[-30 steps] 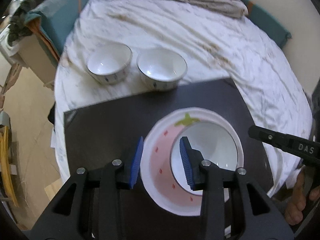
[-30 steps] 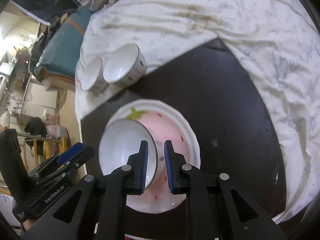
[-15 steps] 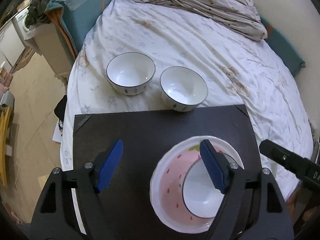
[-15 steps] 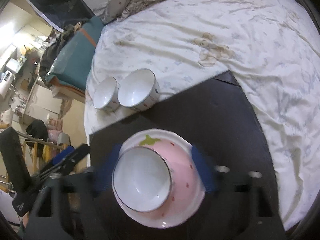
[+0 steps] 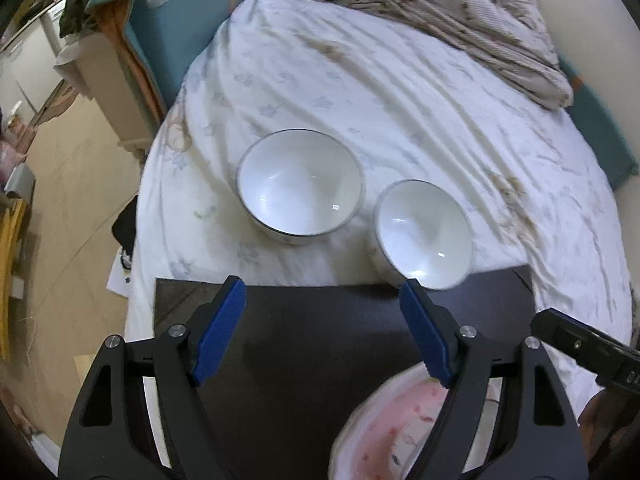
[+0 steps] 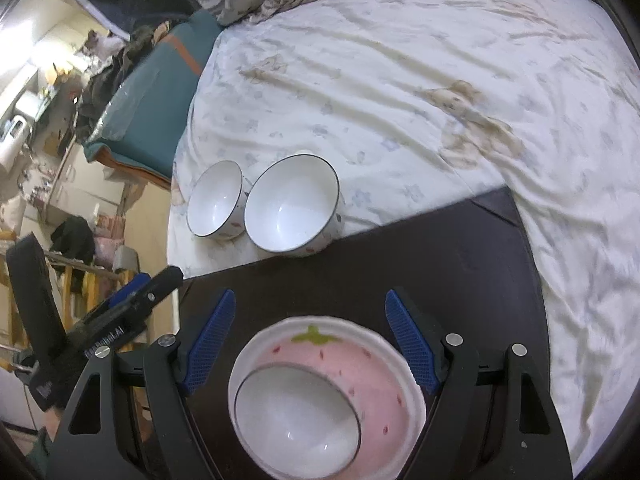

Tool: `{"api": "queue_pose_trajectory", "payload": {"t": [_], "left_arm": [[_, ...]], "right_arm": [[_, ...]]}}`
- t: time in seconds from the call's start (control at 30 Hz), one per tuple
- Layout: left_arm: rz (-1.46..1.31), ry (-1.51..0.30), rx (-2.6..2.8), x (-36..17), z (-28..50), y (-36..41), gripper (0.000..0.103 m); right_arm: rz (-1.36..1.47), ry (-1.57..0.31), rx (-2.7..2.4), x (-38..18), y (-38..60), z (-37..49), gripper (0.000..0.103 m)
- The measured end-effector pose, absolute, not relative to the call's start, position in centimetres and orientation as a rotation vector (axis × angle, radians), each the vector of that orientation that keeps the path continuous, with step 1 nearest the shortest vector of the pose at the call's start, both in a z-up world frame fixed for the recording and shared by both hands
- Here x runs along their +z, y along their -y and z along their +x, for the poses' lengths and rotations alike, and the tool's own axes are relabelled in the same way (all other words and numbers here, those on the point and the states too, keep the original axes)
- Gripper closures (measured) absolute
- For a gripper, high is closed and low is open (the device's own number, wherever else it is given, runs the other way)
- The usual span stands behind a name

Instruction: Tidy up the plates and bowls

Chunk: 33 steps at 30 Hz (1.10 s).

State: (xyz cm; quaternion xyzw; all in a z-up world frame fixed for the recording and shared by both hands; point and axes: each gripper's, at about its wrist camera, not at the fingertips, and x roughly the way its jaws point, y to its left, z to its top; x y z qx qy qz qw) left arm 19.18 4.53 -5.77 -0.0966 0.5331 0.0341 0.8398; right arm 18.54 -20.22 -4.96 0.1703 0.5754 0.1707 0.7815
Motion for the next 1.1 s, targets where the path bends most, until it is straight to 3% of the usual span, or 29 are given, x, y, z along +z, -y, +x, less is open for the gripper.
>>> {"api": "queue_pose_trajectory", "payload": {"t": [0.43, 0.63, 0.7, 0.77, 0.8, 1.1], "left_arm": [[-0.472, -1.262, 0.043, -9.4, 22.7, -7.7, 0.026], [-0.483, -1.276, -0.082, -10.0, 23.5, -4.6, 0.027], [-0.446, -1.294, -0.092, -10.4, 23.8, -3.4, 0.037], [-0.422, -1.313, -0.093, -11.3, 24.4, -2.2, 0.063], [-0.422, -1.313, -0.093, -11.5, 24.7, -2.0, 0.068], [-0.326, -1.348, -0.065, -13.7, 27.3, -0.2, 0.085]], "right_arm": [[0.679, -1.364, 0.299, -11.0, 23.1, 24.6, 0.023], [0.564, -1.400, 0.297, -11.8, 20.7, 28.6, 0.025], [0.530, -1.415, 0.307, -12.4, 20.0, 29.1, 0.039], [0.503, -1.443, 0.308, -13.4, 19.5, 29.2, 0.053], [0.501, -1.454, 0.306, -13.8, 19.4, 29.2, 0.064], [0.478, -1.466, 0.322, -14.8, 18.6, 29.0, 0.083]]}}
